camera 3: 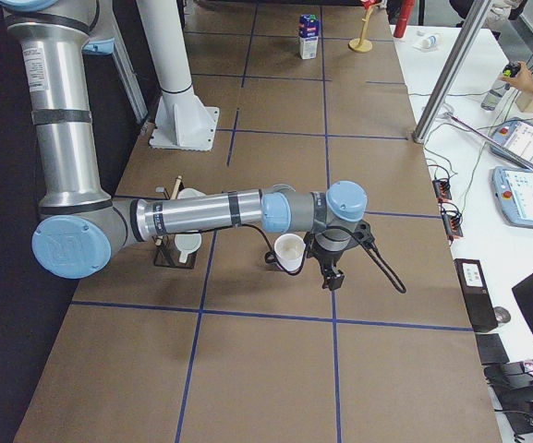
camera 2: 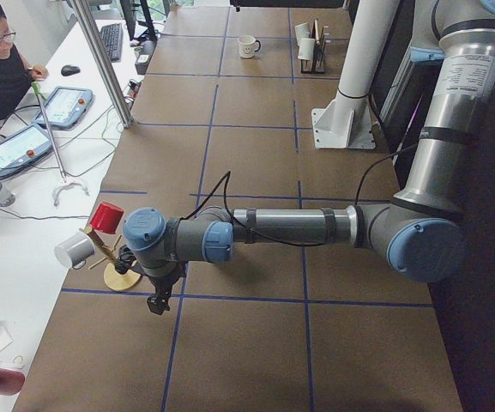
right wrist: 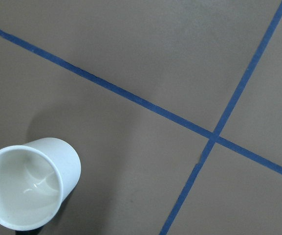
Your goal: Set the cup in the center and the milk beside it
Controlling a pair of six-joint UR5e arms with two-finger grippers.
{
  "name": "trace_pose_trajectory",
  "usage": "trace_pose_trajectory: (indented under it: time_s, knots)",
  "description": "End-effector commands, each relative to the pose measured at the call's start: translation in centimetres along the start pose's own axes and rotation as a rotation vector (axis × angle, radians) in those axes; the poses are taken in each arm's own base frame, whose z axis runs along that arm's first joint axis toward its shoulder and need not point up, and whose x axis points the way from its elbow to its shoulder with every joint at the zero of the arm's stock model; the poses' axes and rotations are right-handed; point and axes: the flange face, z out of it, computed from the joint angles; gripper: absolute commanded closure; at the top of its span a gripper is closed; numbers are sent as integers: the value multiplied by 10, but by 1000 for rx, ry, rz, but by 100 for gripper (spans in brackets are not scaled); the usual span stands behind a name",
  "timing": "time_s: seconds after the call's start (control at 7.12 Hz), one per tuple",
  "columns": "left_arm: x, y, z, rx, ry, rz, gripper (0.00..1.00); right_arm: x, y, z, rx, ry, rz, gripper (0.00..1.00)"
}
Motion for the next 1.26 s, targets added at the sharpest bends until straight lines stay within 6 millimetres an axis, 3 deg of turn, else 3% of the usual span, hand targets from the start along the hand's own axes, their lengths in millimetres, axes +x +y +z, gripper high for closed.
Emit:
trace_pose_trajectory:
  time_s: [0.0,0.14,0.56,0.84,1.12]
  knots:
    - [10,-17,-5,-38,-30,1,0,8,2,-1,6,-2,-12,0]
    - [16,-25,-10,-42,-27,-1,0,12,4,3,-2,3,-3,0]
    - [26,-22,-21,-19,-38,17,0,11,2,1,18,16,8,0]
    - [15,6,-3,-45,-29,-36,0,11,5,2,28,18,-16,0]
    - [19,11,-4,-34,-24,-33,0,19,19,16,93,38,-64,0]
